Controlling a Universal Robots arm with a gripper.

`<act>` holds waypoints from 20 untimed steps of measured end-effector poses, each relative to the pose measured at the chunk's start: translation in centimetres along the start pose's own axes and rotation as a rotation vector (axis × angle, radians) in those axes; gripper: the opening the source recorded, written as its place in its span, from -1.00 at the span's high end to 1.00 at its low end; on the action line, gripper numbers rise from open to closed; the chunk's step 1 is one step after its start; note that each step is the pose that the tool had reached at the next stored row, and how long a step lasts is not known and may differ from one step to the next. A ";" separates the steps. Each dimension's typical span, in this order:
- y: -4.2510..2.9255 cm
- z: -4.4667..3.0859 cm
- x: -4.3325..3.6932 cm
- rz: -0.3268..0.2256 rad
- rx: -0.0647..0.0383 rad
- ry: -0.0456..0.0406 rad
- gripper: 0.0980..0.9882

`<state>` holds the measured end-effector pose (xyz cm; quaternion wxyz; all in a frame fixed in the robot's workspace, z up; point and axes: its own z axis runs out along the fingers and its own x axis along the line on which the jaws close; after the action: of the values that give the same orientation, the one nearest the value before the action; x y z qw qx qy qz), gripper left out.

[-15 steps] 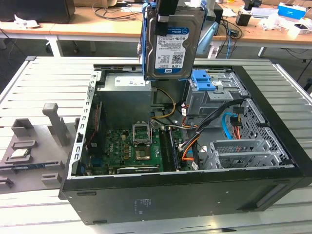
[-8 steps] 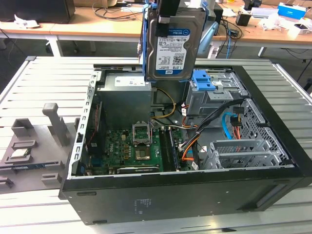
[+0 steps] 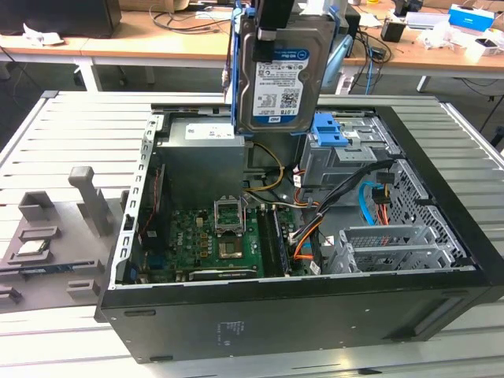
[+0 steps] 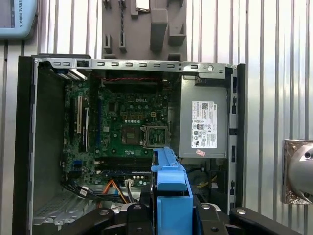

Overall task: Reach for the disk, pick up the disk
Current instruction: 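Pick up the disk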

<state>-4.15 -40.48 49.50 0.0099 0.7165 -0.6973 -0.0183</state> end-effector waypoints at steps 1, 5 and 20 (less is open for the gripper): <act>-0.01 0.00 0.08 0.000 0.000 0.0000 0.39; -0.04 -0.01 0.47 0.000 0.000 0.0001 0.39; -0.16 -0.03 2.00 0.000 0.000 0.0000 0.39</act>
<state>-3.93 -42.48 49.51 0.0099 0.7164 -0.6973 -0.0183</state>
